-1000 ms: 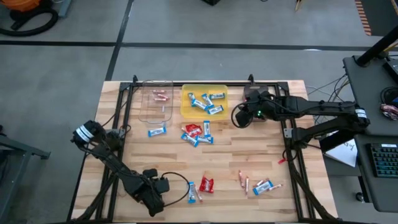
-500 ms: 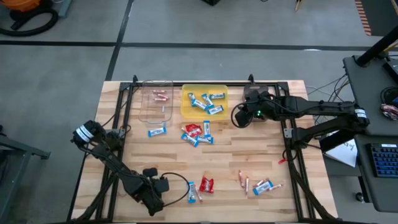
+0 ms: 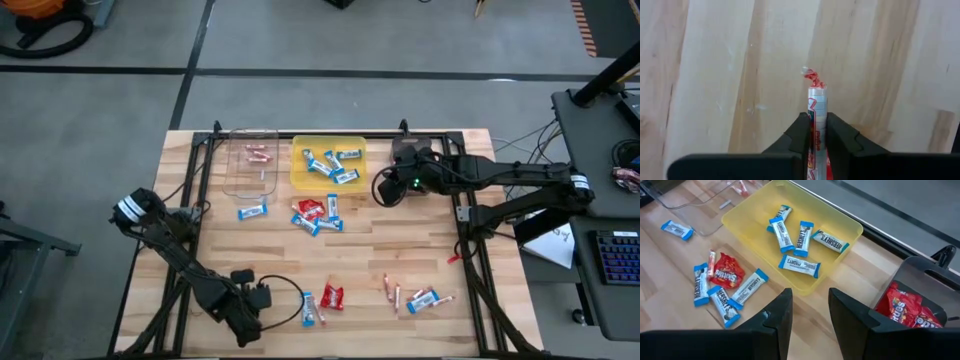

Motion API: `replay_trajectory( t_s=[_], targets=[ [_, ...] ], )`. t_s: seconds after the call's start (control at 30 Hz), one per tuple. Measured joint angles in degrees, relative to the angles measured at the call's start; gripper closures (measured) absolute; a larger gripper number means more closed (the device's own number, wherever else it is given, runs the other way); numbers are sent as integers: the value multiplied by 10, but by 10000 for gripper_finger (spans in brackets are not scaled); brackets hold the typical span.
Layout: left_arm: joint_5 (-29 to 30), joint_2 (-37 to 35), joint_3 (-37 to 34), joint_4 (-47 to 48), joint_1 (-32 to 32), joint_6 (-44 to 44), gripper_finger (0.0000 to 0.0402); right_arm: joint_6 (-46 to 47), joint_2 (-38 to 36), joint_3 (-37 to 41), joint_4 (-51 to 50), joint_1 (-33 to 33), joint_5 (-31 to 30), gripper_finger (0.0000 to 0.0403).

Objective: Sort candy
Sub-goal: Put the orange candy into the transparent bin

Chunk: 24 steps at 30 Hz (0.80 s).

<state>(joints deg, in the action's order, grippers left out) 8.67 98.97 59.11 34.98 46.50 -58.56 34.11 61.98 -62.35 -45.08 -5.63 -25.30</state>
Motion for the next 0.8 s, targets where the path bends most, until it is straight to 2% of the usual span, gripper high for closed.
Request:
replay_trajectory(
  t_s=[0.27,0.43,0.7,0.8],
  targets=[
    [4,-38,0,10,-9,44,379,0,0,0,0,13,0,284],
    [21,-87,1,61,-42,84,379,0,0,0,0,29,5,284],
    [57,-185,1,152,-145,247,380,2,0,0,0,79,91,284],
    [59,-219,1,189,-205,327,380,20,0,0,0,111,97,284]
  ],
)
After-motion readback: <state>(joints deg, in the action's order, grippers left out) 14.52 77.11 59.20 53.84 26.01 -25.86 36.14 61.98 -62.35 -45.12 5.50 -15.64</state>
